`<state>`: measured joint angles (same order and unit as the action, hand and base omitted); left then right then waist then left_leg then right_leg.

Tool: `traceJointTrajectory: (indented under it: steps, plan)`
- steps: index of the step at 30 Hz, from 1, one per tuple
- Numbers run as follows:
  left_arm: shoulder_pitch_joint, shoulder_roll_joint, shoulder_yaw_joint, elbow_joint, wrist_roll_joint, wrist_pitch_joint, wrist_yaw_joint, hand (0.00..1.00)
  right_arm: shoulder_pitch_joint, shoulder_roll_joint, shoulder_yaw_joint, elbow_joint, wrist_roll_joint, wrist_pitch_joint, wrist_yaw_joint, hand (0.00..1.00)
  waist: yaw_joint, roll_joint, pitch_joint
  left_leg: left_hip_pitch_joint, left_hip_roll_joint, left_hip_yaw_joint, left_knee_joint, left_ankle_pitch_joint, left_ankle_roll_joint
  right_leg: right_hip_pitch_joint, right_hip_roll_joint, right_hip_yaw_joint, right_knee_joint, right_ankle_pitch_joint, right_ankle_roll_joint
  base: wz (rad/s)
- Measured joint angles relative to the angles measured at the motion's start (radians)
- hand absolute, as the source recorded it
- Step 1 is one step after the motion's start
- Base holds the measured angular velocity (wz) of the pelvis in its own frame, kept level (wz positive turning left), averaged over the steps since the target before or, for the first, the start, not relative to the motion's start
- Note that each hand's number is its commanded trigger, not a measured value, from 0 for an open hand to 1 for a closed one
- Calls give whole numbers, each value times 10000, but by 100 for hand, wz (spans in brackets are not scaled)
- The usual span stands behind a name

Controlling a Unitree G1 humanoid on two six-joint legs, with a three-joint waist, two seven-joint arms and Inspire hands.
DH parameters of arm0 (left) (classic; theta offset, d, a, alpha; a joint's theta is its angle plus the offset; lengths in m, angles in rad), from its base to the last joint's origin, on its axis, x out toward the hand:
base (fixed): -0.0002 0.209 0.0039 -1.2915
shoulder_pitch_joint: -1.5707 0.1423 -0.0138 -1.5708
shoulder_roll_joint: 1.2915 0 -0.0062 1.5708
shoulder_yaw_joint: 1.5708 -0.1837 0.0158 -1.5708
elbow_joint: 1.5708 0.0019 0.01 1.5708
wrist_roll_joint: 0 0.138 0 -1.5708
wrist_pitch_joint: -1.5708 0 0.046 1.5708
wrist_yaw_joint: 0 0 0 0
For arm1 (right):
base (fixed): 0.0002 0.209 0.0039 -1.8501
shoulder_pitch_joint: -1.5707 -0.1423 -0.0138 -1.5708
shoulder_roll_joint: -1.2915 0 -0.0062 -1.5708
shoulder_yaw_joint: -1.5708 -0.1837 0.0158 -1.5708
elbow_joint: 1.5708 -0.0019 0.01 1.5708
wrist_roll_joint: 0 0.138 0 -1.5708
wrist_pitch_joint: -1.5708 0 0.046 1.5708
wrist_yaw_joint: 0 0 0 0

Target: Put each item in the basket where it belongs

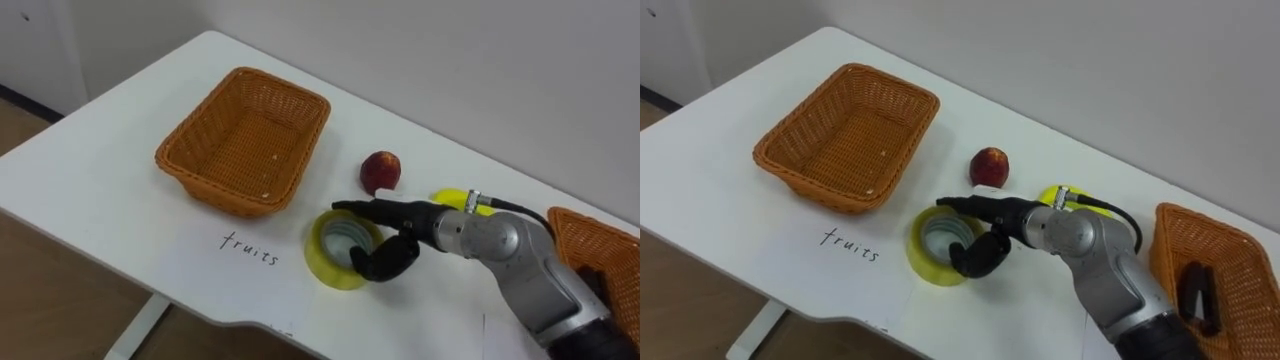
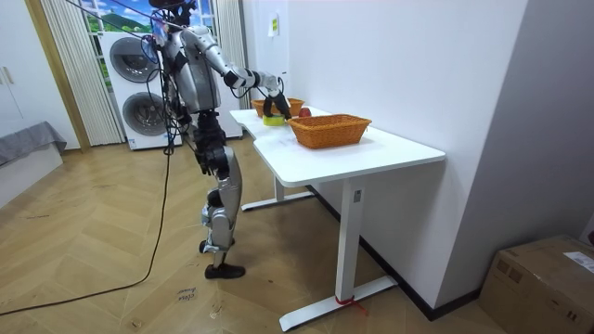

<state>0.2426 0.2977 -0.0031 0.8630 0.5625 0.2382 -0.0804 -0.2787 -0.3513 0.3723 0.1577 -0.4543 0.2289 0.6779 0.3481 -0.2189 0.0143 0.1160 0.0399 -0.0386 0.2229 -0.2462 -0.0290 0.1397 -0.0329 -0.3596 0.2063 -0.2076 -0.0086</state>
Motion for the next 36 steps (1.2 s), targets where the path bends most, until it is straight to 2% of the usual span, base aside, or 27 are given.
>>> traceJointTrajectory:
  steps: [4,13,36]
  plan:
    - [-65,11,1,0,-1,0,-81,0,-392,0,2,457,-9,28,-258,100,97,0,0,-9,-1,-62,-7,-1,1,36,-1,-78,-8,0,1,5]
    - [-83,6,-2,-9,0,-3,-160,0,-621,3,378,1153,-303,2,-635,100,160,12,7,-29,-4,-200,-49,-2,0,131,0,-222,-31,-3,6,5]
    - [-80,9,5,11,5,-9,-102,0,-537,3,369,1120,-276,8,-634,100,141,17,5,-7,-4,-192,-45,0,-2,84,0,-228,-29,-3,6,0]
